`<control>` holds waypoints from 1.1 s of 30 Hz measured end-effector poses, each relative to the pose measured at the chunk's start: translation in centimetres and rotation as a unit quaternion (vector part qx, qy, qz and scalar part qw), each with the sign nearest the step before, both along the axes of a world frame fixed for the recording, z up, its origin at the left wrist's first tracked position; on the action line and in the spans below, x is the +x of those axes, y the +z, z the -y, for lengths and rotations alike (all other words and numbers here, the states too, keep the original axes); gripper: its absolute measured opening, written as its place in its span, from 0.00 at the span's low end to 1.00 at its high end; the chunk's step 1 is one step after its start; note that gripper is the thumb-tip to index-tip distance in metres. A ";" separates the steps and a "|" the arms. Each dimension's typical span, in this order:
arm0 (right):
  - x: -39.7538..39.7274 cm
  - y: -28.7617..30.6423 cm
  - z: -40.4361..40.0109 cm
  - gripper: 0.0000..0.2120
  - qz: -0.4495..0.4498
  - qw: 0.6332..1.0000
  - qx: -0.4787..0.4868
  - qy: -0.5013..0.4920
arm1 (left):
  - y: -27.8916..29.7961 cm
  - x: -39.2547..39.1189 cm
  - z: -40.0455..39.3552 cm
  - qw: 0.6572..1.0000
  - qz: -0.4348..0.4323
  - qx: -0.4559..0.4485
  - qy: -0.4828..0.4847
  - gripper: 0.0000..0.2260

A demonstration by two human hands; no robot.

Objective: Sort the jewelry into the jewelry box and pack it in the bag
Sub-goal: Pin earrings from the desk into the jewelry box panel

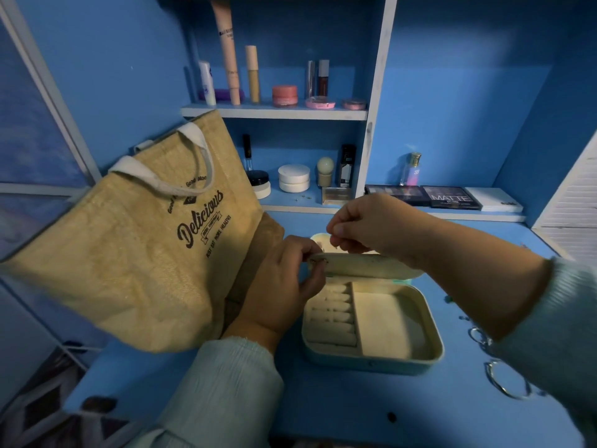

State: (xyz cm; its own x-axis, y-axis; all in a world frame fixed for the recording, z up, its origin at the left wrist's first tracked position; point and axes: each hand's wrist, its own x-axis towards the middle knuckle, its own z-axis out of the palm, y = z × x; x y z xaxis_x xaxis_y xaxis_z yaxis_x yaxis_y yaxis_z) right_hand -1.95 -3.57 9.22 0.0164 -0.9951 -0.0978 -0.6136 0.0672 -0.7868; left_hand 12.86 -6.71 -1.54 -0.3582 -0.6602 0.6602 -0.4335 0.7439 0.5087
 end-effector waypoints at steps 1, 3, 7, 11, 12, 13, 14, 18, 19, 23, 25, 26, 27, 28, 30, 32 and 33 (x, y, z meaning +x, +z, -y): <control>0.1 -0.2 -0.1 0.08 -0.005 1.000 0.004 0.000 | -0.3 0.1 0.0 1.000 0.004 -0.018 -0.001 0.07; 0.3 -0.6 -0.4 0.06 -0.027 1.000 0.007 0.000 | -0.7 0.3 -0.1 0.999 0.013 -0.046 0.002 0.09; 0.5 -1.0 -0.5 0.05 -0.025 0.999 0.045 -0.007 | -1.2 0.5 -0.3 0.996 0.017 -0.084 -0.012 0.06; 0.8 -1.3 -0.8 0.06 -0.035 0.998 0.056 -0.010 | -1.1 0.6 -0.5 0.994 0.007 -0.105 -0.027 0.06; 0.9 -1.3 -0.9 0.06 -0.038 0.998 0.057 -0.011 | -1.1 0.6 -0.6 0.994 0.005 -0.110 -0.027 0.06; 1.0 -1.3 -1.0 0.06 -0.040 0.998 0.057 -0.011 | -1.1 0.6 -0.6 0.993 0.004 -0.115 -0.027 0.07; 1.1 -1.4 -1.1 0.05 -0.041 0.997 0.057 -0.010 | -1.2 0.7 -0.6 0.993 0.005 -0.117 -0.027 0.07; 1.2 -1.3 -1.2 0.05 -0.047 0.997 0.057 -0.010 | -1.2 0.7 -0.6 0.993 -0.001 -0.114 -0.033 0.06; 1.2 -1.3 -1.2 0.05 -0.047 0.997 0.058 -0.010 | -1.2 0.7 -0.6 0.993 -0.002 -0.116 -0.035 0.06; 1.1 -1.4 -1.2 0.06 -0.027 0.998 0.056 -0.015 | -1.2 0.7 -0.6 0.992 -0.009 -0.117 -0.038 0.06; 1.0 -1.4 -1.3 0.06 -0.028 0.998 0.058 -0.015 | -1.2 0.7 -0.6 0.992 -0.012 -0.123 -0.037 0.07; 1.1 -1.4 -1.3 0.06 -0.035 0.998 0.059 -0.011 | -1.3 0.7 -0.5 0.991 -0.010 -0.128 -0.035 0.07; 1.1 -1.4 -1.4 0.05 -0.044 0.997 0.058 -0.007 | -1.3 0.7 -0.5 0.991 -0.006 -0.132 -0.032 0.07; 1.2 -1.4 -1.4 0.05 -0.049 0.997 0.057 -0.003 | -1.3 0.7 -0.5 0.990 -0.002 -0.136 -0.030 0.07; 1.1 -1.3 -1.4 0.04 -0.052 0.997 0.052 0.002 | -1.4 0.7 -0.4 0.990 0.000 -0.138 -0.030 0.07; 1.0 -1.3 -1.5 0.04 -0.056 0.997 0.052 0.005 | -1.5 0.7 -0.4 0.990 -0.002 -0.140 -0.028 0.07; 1.0 -1.3 -1.5 0.04 -0.058 0.997 0.050 0.007 | -1.5 0.7 -0.3 0.990 -0.003 -0.140 -0.027 0.07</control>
